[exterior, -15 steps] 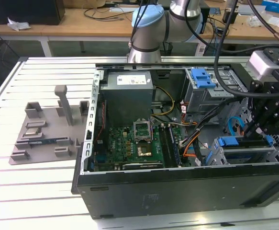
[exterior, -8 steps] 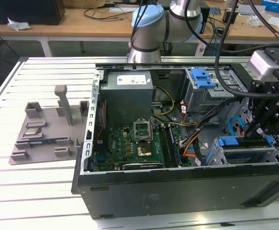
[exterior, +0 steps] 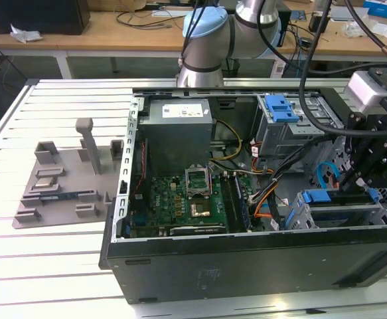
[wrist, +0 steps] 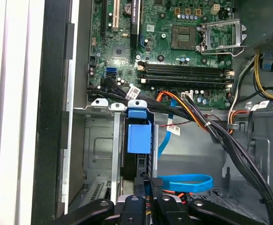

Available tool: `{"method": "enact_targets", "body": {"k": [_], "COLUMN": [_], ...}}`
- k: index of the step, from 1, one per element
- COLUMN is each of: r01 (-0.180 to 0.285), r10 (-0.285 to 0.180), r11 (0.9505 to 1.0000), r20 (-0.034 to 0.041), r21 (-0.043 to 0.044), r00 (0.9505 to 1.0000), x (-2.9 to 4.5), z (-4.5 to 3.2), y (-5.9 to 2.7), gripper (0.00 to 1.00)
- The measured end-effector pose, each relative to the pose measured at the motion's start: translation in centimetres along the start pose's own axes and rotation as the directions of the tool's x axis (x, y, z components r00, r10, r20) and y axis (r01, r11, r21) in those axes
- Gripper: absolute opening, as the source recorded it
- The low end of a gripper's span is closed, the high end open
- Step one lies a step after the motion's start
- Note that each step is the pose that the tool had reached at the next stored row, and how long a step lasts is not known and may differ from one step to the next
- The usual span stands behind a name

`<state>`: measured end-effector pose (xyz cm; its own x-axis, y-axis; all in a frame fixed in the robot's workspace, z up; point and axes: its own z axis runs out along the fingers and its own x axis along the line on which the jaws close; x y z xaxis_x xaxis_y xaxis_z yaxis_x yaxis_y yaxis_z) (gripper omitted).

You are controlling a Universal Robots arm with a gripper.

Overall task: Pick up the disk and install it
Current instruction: 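Insert the second disk wire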

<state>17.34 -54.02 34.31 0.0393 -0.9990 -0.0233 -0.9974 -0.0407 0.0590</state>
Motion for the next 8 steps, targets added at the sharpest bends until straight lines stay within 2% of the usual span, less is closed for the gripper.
{"method": "enact_targets", "body": {"k": [5,8], "r01": [0.0,0.0], "r10": [0.0,0.0], "r11": [1.0,1.0], "r20": [0.0,-0.001], "r21": [0.0001,-0.0003], "r00": [1.0,1.0], "x": [0.26,0.28], "z": [0.0,0.35], "y": [0.06,0.05], "gripper": [0.16,0.16]}}
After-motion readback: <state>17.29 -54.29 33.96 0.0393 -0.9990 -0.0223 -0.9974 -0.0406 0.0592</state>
